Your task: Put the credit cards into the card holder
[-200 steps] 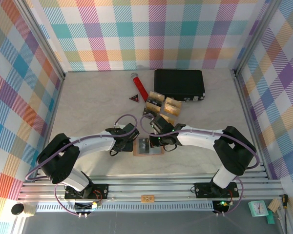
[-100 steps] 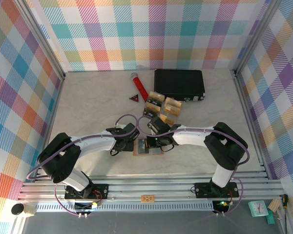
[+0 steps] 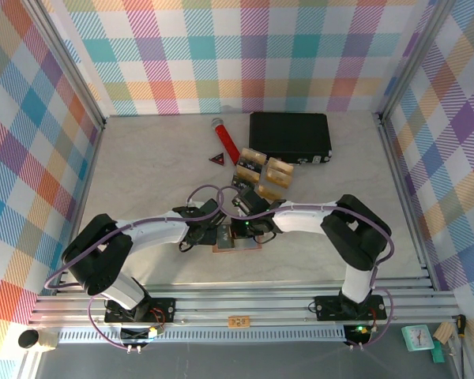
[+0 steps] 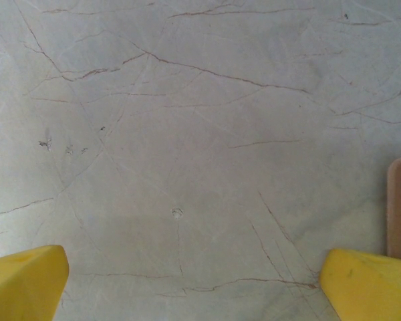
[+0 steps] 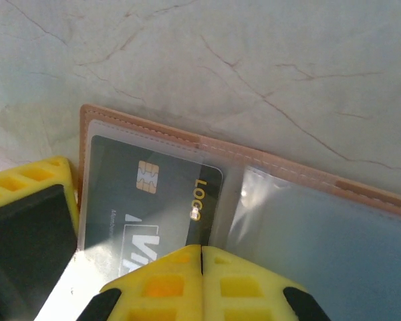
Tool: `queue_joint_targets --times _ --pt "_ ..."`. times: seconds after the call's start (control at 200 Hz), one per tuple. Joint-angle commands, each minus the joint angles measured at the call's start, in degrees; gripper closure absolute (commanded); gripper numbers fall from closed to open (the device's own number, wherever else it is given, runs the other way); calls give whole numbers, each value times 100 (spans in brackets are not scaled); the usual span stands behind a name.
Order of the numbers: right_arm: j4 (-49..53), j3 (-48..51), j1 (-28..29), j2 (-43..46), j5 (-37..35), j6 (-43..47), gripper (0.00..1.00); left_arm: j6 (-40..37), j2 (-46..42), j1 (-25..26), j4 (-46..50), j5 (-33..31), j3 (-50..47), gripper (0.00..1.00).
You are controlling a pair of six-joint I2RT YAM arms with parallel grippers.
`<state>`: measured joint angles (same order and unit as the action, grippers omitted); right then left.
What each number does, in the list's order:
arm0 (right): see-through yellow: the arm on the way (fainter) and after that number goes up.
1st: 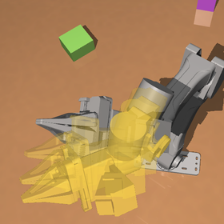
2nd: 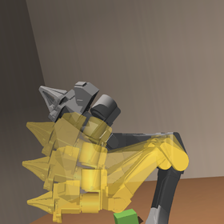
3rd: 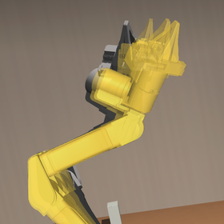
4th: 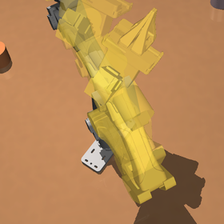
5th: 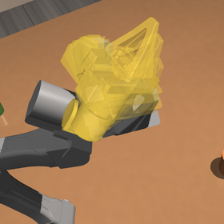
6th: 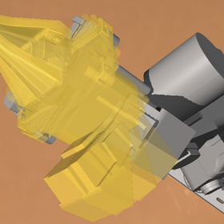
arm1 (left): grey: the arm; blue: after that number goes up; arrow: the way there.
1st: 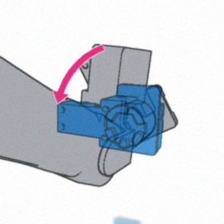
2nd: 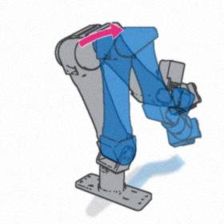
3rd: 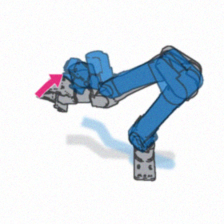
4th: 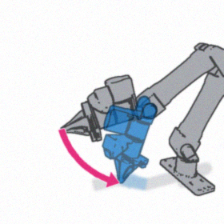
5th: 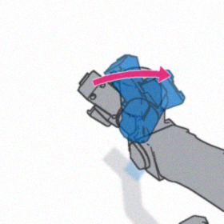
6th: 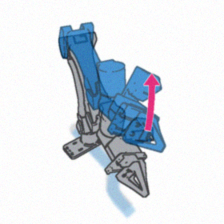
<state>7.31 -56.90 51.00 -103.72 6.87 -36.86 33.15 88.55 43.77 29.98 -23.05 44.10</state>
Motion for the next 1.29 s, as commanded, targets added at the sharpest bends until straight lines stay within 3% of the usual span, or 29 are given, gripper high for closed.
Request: queue_joint_targets --times 0.0,0.365,0.515,1.05,1.29 --pt "-37 -178 110 -147 165 -69 100 -21 356 79 -602 380 -112 0" --pt "248 7 79 450 -179 22 100 2 66 79 -444 254 -147 0" --pt "274 212 2 708 -279 39 96 -19 -183 25 -254 135 -155 0" --pt "56 713 -170 639 -380 -13 100 -21 -199 -26 -316 171 -295 0" --pt "40 525 -170 736 -94 22 100 -18 -207 -27 -361 169 -358 0"
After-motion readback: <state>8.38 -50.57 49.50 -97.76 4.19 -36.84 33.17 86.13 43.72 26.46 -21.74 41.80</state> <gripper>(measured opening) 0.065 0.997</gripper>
